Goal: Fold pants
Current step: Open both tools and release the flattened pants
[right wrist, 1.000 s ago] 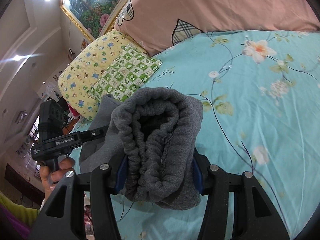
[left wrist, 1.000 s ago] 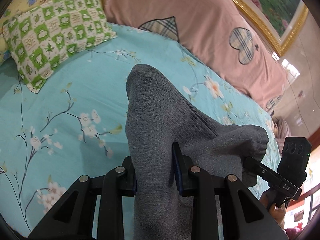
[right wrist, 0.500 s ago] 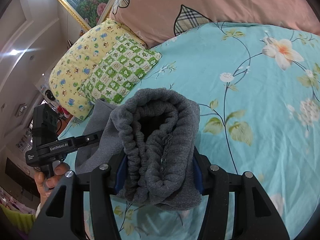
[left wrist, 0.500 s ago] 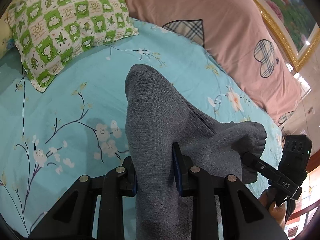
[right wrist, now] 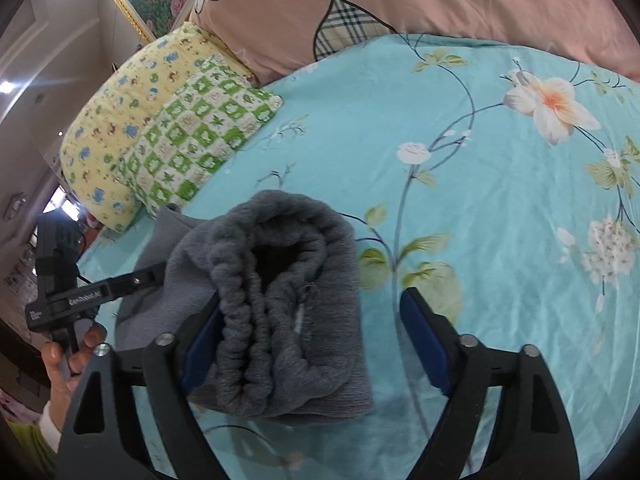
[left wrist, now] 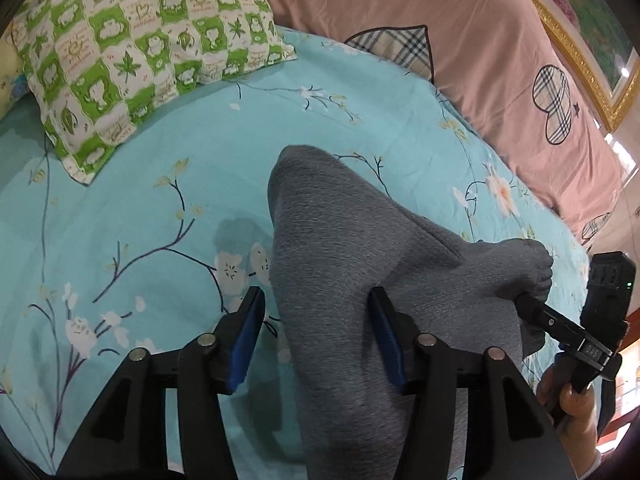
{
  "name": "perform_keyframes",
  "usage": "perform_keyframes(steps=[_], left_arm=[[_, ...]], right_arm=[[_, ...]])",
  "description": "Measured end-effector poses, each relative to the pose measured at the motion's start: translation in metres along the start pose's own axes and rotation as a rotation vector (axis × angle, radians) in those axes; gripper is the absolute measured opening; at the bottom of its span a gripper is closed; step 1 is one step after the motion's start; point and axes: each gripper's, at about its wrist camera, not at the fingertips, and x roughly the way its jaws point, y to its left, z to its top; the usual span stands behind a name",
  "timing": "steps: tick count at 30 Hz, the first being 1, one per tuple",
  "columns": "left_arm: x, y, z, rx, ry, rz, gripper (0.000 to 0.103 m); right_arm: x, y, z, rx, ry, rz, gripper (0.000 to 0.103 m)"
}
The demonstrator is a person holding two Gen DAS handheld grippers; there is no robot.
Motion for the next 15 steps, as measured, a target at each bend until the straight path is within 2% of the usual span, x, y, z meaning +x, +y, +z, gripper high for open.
perform_keyframes(steps=[4, 7, 11, 15], left_arm=[[-0.004, -0.004, -0.001, 0.028, -0.016, 0.023, 0.058], [-0.013, -0.010, -0.003, 0.048, -0.030, 0.061, 0.059], [-0.029, -0.014, -0.008, 0.047, -0.050, 0.074, 0.067], [-0.046, -0.021, -0.016, 0.057, -0.079, 0.126, 0.075]], right_arm=[[0.003, -0.012, -0.002, 0.048, 0.000, 0.040, 0.088], [-0.001, -0.006, -0.001, 0.028, -0.006, 0.043, 0.090], [-0.008, 0.005, 0.002, 0.004, -0.016, 0.042, 0.090], [-0.019, 0.015, 0.001, -0.028, -0.031, 0.052, 0.091]])
